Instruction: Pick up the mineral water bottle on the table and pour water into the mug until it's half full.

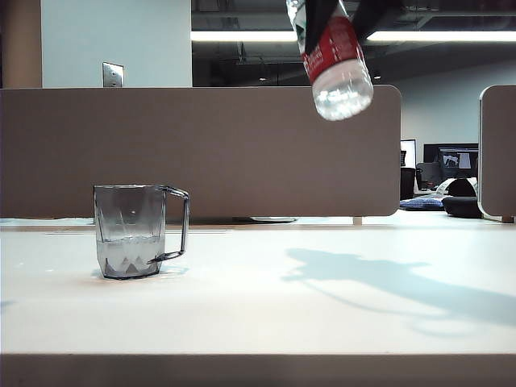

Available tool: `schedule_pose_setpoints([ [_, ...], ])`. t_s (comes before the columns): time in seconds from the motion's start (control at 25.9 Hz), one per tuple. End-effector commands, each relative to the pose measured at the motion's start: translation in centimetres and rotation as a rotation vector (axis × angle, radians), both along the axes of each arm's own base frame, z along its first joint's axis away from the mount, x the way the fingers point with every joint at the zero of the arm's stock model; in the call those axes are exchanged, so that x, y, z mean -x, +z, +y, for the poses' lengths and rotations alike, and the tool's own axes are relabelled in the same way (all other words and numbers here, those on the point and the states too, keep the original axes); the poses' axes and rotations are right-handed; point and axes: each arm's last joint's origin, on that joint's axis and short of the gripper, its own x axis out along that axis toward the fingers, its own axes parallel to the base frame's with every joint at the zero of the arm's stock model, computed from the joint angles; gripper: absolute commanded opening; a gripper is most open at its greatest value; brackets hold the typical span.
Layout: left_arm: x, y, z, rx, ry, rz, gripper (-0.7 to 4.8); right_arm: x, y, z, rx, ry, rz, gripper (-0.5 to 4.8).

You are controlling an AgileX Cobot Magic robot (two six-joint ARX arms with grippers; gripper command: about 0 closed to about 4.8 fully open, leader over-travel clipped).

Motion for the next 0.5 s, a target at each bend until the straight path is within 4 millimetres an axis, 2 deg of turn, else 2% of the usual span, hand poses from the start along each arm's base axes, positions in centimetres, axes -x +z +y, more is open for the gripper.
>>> schedule_pose_setpoints([
  [0.04,0.2,0.1,0.1,-0.008,-0.002,0.006,-0.05,1.4,-1.1,-0.8,-0.066,-0.002,-0.105,2.51],
  [0.31,0.2,-0.1,0.1,-0.015,-0.002,0.023,-0.05,3.6,-6.9,-2.1,-0.204,-0.014,-0.305,2.52],
  [0.46,0.3,-0.2,0.1,-0.021,-0.002,0.037,-0.05,4.0,-11.0,-2.4,-0.254,-0.044,-0.387,2.52],
  [0.5,0.3,-0.3,0.1,-0.022,-0.002,0.041,-0.05,4.0,-12.6,-2.4,-0.266,-0.048,-0.412,2.52],
])
